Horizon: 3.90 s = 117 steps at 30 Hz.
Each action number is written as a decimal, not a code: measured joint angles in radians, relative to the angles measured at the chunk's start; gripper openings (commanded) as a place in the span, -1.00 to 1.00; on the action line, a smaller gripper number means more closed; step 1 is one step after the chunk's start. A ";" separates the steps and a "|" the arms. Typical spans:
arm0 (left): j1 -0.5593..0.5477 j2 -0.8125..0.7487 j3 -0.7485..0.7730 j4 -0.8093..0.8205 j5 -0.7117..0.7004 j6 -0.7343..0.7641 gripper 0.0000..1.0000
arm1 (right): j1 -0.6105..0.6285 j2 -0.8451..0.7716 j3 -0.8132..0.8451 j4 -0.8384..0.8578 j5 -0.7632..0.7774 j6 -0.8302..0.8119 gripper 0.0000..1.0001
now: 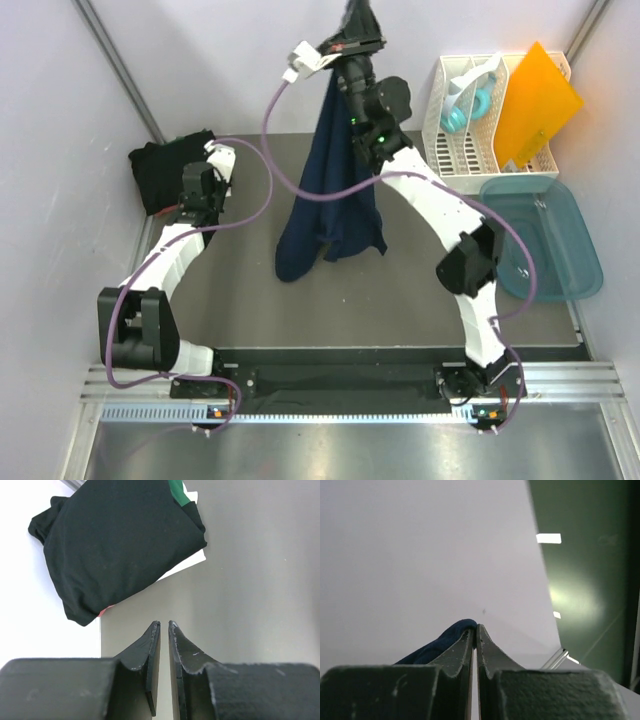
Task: Fold and stack the t-shirts
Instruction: Flatten out the tshirt
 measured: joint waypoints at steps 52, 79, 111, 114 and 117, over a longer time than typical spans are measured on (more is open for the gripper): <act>0.000 0.018 0.070 -0.068 0.048 0.045 0.22 | -0.150 -0.186 -0.838 -1.271 -0.243 0.852 0.43; 0.000 0.018 0.070 -0.074 0.075 0.055 0.20 | -0.108 -0.126 -0.751 -1.211 -0.104 0.831 -1.00; -0.018 -0.025 0.072 -0.044 0.124 0.028 -0.07 | 0.291 -0.624 -0.510 -0.415 0.245 -0.148 -1.00; -0.018 -0.040 0.072 -0.042 0.127 0.026 -0.07 | 0.301 -0.631 -0.497 -0.308 0.252 -0.188 -1.00; -0.018 -0.050 0.072 -0.042 0.128 0.025 -0.08 | 0.272 -0.638 -0.502 -0.253 0.256 -0.182 -1.00</act>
